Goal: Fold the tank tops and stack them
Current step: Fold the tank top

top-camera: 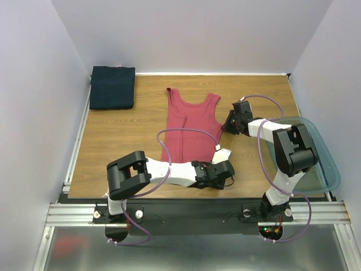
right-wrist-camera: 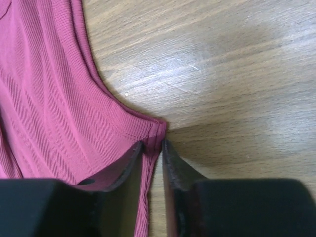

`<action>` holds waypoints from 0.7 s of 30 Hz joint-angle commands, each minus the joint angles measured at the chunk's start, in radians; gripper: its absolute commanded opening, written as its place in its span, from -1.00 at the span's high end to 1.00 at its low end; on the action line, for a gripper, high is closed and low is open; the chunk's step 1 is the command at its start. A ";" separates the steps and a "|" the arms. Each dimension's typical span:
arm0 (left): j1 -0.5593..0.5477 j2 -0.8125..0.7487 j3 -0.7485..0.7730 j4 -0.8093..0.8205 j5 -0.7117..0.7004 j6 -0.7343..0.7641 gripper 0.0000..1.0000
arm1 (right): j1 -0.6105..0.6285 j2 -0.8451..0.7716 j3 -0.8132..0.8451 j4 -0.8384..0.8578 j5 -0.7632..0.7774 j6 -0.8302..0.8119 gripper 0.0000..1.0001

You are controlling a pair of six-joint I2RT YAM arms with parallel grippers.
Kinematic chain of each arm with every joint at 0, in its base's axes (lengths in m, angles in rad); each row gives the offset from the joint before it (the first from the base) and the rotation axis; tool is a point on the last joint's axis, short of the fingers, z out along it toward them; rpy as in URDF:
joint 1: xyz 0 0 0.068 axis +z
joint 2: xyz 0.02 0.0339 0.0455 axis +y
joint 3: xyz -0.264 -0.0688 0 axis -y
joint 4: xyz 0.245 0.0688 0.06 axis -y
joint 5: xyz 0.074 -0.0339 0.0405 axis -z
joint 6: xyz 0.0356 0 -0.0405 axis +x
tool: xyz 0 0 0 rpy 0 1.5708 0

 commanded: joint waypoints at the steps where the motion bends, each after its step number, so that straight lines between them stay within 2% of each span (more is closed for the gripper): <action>1: -0.012 0.034 0.053 -0.035 -0.040 0.002 0.18 | -0.008 0.016 0.022 0.034 0.017 0.005 0.50; 5: -0.018 0.071 0.076 -0.043 -0.045 0.004 0.19 | -0.008 0.004 0.017 0.034 0.031 0.004 0.61; 8: -0.023 0.088 0.083 -0.055 -0.057 -0.002 0.27 | -0.008 -0.014 0.010 0.034 0.047 -0.003 0.67; 11: -0.034 0.084 0.092 -0.070 -0.069 -0.006 0.70 | -0.008 -0.040 0.000 0.033 0.077 -0.007 0.79; 13: -0.038 0.079 0.098 -0.075 -0.075 -0.006 0.83 | -0.008 -0.054 -0.009 0.031 0.090 -0.010 0.82; 14: -0.041 0.077 0.109 -0.081 -0.075 -0.003 1.00 | -0.009 -0.062 -0.012 0.028 0.103 -0.012 0.85; 21: -0.083 0.050 0.141 -0.072 -0.065 0.007 1.00 | -0.035 -0.145 -0.053 -0.025 0.175 -0.032 0.96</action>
